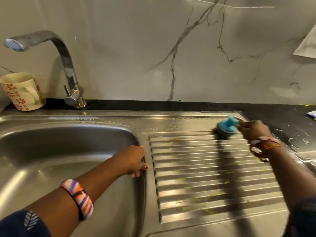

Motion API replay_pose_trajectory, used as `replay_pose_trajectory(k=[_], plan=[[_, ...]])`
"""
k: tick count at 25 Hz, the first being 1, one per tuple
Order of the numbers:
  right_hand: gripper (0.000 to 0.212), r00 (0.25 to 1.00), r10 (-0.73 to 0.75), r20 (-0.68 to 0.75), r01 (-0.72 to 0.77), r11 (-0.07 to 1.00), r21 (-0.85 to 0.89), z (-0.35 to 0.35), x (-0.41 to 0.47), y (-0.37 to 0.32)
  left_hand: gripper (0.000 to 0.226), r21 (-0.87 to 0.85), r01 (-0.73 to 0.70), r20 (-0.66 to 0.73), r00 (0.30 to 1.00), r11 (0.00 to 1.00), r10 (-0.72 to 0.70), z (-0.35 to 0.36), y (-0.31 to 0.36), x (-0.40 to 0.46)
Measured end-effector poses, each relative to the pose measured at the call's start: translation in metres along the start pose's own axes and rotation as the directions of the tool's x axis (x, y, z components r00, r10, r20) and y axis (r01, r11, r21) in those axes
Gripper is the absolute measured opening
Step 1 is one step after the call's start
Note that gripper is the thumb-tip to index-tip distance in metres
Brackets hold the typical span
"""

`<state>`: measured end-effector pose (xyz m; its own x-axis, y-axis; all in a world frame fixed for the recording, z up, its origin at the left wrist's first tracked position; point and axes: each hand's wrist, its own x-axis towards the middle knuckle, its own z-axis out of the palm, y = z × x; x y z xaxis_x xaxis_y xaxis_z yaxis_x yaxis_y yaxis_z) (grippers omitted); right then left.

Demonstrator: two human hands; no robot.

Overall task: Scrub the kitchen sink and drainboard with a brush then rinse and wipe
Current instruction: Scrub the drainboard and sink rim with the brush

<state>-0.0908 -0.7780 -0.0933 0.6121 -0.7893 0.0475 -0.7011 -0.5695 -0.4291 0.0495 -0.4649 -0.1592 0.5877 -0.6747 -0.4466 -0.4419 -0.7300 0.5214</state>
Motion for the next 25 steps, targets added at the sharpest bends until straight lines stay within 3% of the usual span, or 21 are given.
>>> replay_pose_trajectory(k=[2, 4, 6, 8, 11, 13, 16, 18, 21, 25], plan=[[0.034, 0.987, 0.148, -0.059, -0.149, 0.989, -0.01, -0.014, 0.011, 0.02, 0.033, -0.012, -0.011, -0.002, 1.0, 1.0, 0.011, 0.0, -0.001, 0.002], [0.035, 0.978, 0.203, -0.054, -0.204, 0.979, -0.018, -0.015, 0.011, 0.013, 0.03, -0.028, -0.012, 0.002, 1.0, 1.0, 0.012, 0.0, -0.001, 0.001], [0.033, 0.994, 0.109, -0.017, -0.11, 0.991, -0.073, -0.003, 0.002, -0.017, 0.029, -0.025, -0.015, 0.001, 1.0, 1.0, 0.015, 0.001, -0.001, 0.002], [0.031, 0.995, -0.078, 0.058, 0.084, 0.992, -0.098, 0.023, -0.016, -0.065, 0.026, -0.033, -0.016, -0.007, 1.0, 0.999, 0.016, 0.0, 0.0, 0.002], [0.03, 0.936, -0.308, 0.167, 0.307, 0.951, 0.036, 0.077, -0.056, -0.144, 0.022, -0.07, -0.006, -0.016, 1.0, 0.998, 0.004, 0.002, 0.0, -0.001], [0.029, 0.898, -0.392, 0.199, 0.363, 0.917, 0.167, 0.103, -0.078, -0.181, 0.024, -0.07, -0.015, -0.062, 0.998, 0.997, 0.011, 0.003, -0.002, -0.004], [0.032, 0.842, -0.457, 0.287, 0.387, 0.882, 0.268, 0.106, -0.093, -0.184, 0.032, 0.12, -0.014, -0.104, 0.994, 0.993, 0.026, -0.003, -0.001, -0.011], [0.032, 0.845, -0.437, 0.308, 0.337, 0.883, 0.326, 0.086, -0.087, -0.15, 0.043, 0.243, -0.02, -0.028, 0.999, 0.97, 0.028, -0.007, 0.008, -0.016], [0.031, 0.911, -0.275, 0.307, 0.186, 0.939, 0.289, 0.042, -0.061, -0.066, 0.05, 0.346, -0.059, 0.078, 0.996, 0.936, 0.034, -0.004, 0.023, -0.019], [0.034, 0.997, 0.021, 0.069, -0.028, 0.995, 0.096, -0.014, -0.021, 0.028, 0.047, 0.383, -0.072, 0.106, 0.994, 0.921, 0.034, -0.002, 0.031, -0.015]])
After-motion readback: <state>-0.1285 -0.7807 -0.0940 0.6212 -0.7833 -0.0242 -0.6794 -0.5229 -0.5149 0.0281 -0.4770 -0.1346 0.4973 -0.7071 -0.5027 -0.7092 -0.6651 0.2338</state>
